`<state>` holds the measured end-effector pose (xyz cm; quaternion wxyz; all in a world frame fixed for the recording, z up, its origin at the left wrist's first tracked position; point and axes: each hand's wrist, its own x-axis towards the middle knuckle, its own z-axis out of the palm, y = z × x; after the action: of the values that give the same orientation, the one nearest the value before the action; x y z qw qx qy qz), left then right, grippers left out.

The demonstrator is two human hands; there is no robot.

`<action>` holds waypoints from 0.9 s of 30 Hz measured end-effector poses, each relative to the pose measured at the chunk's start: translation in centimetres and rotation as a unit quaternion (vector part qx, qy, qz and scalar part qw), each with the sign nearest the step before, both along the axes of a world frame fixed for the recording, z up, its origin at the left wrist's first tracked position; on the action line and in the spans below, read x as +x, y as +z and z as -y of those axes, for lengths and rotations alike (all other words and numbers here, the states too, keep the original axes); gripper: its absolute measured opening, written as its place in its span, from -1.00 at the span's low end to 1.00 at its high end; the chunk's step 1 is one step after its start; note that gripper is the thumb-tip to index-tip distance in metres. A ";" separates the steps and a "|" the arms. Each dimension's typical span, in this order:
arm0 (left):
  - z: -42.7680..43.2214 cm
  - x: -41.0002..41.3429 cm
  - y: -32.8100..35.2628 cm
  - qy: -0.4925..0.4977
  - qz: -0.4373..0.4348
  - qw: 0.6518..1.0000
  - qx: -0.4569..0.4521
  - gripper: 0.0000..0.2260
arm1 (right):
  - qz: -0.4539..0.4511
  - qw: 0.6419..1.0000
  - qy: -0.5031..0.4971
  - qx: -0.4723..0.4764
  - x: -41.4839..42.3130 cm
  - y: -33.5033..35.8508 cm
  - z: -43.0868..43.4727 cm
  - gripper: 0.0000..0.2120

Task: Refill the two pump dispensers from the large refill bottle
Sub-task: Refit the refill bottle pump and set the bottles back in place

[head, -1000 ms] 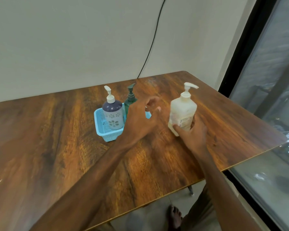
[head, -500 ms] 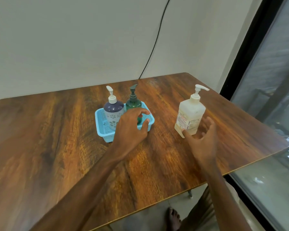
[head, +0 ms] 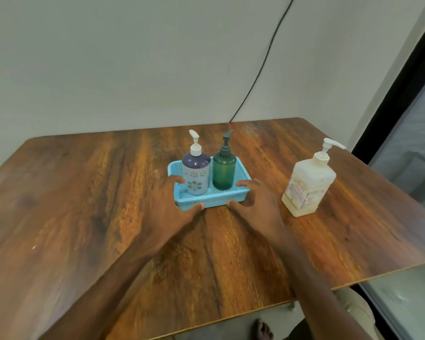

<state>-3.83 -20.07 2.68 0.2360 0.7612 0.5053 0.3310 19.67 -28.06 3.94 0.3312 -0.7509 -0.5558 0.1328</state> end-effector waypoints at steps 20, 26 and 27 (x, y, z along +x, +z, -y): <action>-7.0 1.6 -0.2 -0.019 -0.049 0.999 0.000 -0.61 | -0.050 0.997 0.018 0.054 2.9 -1.5 -6.8 -0.80; -11.0 3.4 -0.1 -0.026 -0.035 0.999 -0.005 -0.66 | -0.022 0.999 -0.005 0.046 4.7 -2.0 -11.7 -0.75; -11.6 3.7 0.0 -0.022 -0.034 0.999 -0.009 -0.65 | -0.020 0.999 -0.009 0.041 5.0 -2.0 -12.4 -0.76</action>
<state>-0.10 -8.42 2.66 0.2329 0.7805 0.4995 0.2951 24.67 -15.65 1.97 0.3738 -0.7390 -0.5470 0.1220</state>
